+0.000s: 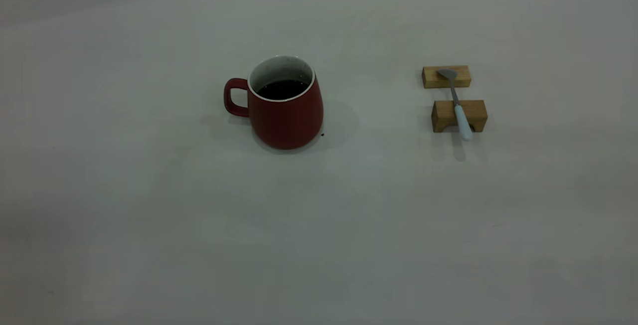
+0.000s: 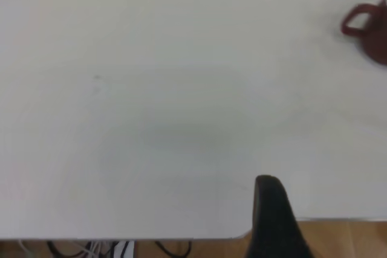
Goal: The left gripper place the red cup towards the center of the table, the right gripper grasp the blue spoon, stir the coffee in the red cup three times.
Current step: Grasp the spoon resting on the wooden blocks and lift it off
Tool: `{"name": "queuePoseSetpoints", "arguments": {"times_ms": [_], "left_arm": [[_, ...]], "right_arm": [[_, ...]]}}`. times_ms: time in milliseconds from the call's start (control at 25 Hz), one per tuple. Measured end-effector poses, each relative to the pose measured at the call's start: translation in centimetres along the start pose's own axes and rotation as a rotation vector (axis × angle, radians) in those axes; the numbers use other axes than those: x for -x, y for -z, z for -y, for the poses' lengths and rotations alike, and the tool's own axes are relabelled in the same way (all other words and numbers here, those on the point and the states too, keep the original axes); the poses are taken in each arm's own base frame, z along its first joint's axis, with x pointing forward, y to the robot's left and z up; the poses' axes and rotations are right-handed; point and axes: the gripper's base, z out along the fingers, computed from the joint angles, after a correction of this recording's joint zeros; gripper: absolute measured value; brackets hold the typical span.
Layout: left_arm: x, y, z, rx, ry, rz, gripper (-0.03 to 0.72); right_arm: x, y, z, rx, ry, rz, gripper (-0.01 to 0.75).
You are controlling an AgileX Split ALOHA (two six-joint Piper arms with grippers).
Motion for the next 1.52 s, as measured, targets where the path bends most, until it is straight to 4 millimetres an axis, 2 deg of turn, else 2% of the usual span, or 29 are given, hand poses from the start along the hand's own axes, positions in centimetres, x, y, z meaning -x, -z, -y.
{"name": "queuePoseSetpoints", "arguments": {"times_ms": [160, 280, 440, 560, 680, 920, 1120, 1280, 1520], "left_arm": [[0.0, 0.0, 0.1, 0.020, 0.021, -0.002, 0.519], [0.0, 0.0, 0.1, 0.019, 0.021, -0.002, 0.519], [0.0, 0.0, 0.1, 0.019, 0.021, -0.002, 0.519], [0.0, 0.0, 0.1, 0.018, 0.022, -0.002, 0.519], [0.0, 0.0, 0.1, 0.017, 0.022, -0.002, 0.519], [0.0, 0.0, 0.1, 0.017, 0.022, -0.002, 0.519], [0.0, 0.0, 0.1, 0.017, 0.022, -0.002, 0.519], [0.0, 0.0, 0.1, 0.017, 0.022, -0.002, 0.519], [0.0, 0.0, 0.1, 0.017, 0.022, -0.002, 0.519]], "right_arm": [[3.1, -1.0, -0.1, 0.011, -0.004, 0.039, 0.295], [5.3, -3.1, -0.2, 0.025, 0.006, -0.026, 0.365], [6.9, -7.7, -0.4, 0.086, -0.007, -0.166, 0.494], [7.6, -11.2, -0.8, 0.164, -0.018, -0.224, 0.553], [7.8, -14.7, -1.0, 0.229, -0.036, -0.278, 0.563], [7.1, -20.1, -1.4, 0.319, -0.045, -0.389, 0.554], [7.7, -24.3, -3.9, 0.376, 0.026, -0.456, 0.553], [7.1, -28.9, -6.1, 0.405, 0.010, -0.605, 0.553], [5.9, -35.6, -6.7, 0.344, -0.062, -0.795, 0.553]]}}
